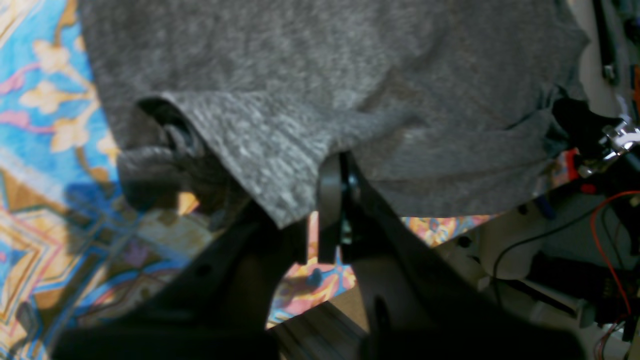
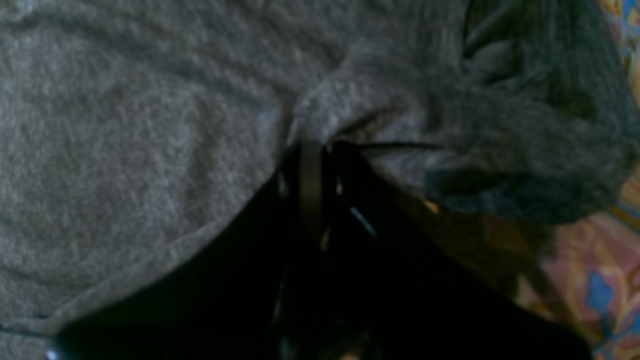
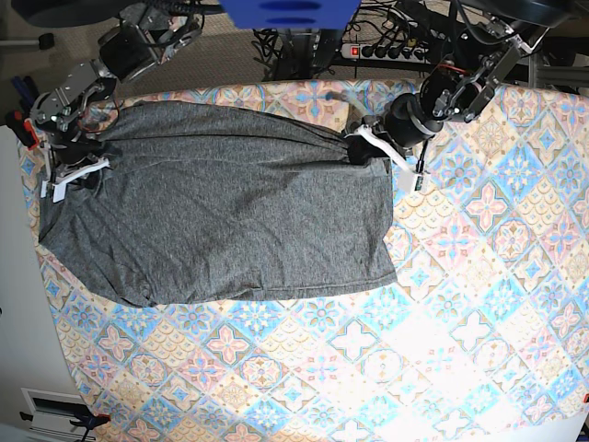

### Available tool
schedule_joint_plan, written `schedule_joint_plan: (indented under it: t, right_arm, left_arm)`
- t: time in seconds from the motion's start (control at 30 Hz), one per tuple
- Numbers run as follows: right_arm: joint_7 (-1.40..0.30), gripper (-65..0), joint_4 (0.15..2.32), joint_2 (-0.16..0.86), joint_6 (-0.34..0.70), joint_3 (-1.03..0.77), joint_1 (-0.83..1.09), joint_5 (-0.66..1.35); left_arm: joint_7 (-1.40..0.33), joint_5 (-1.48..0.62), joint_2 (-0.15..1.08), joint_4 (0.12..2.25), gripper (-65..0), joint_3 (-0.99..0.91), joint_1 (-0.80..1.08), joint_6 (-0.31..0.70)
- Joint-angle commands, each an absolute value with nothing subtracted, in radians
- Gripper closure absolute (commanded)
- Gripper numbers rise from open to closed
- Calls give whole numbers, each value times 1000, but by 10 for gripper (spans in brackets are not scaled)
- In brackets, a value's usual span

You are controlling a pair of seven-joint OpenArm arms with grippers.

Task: Layout the t-shirt on the table in an organized manner, then fold the t-shirt properly
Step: 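Fold the held shirt edge over onto the shirt with both grippers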

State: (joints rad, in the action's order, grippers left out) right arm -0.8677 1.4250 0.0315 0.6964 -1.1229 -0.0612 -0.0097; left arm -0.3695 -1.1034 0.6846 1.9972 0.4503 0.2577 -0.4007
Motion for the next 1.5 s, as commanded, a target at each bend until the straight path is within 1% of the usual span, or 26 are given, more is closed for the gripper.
schedule_joint_plan:
  t: [0.0, 0.2, 0.27, 0.43, 0.67, 0.8, 0.93, 1.0, 1.47]
  right_arm:
    - [-845, 0, 1442, 67, 698, -1119, -74, 1]
    - [-848, 0, 1438, 84, 698, -1129, -185, 1]
    - [-849, 0, 1438, 108, 698, -1136, -200, 1]
    - [-848, 0, 1388, 117, 698, -1142, -200, 1]
    - [-843, 0, 1300, 170, 698, -1147, -200, 4]
    - [-843, 0, 1257, 174, 698, -1219, -200, 4]
    - [-843, 0, 1224, 232, 698, -1222, -202, 4]
    - [-842, 0, 1202, 246, 698, -1222, -202, 4]
    - [-840, 0, 1194, 248, 698, -1222, -202, 4]
  left_arm:
    - [-358, -1107, 694, 2014, 0, 443, 249, -392]
    - [-358, -1107, 693, 2014, 0, 387, 266, -395]
    - [-358, -1107, 693, 2014, 0, 363, 283, -395]
    - [-358, -1109, 694, 2015, 0, 351, 300, -395]
    - [-358, -1109, 693, 2014, 0, 352, 300, -395]
    - [-358, -1109, 694, 2005, 0, 351, 300, -395]
    - [-358, -1109, 694, 1956, 0, 351, 300, -395]
    - [-358, -1109, 693, 1934, 0, 351, 300, -395]
    - [-358, -1109, 693, 1942, 0, 351, 300, -395]
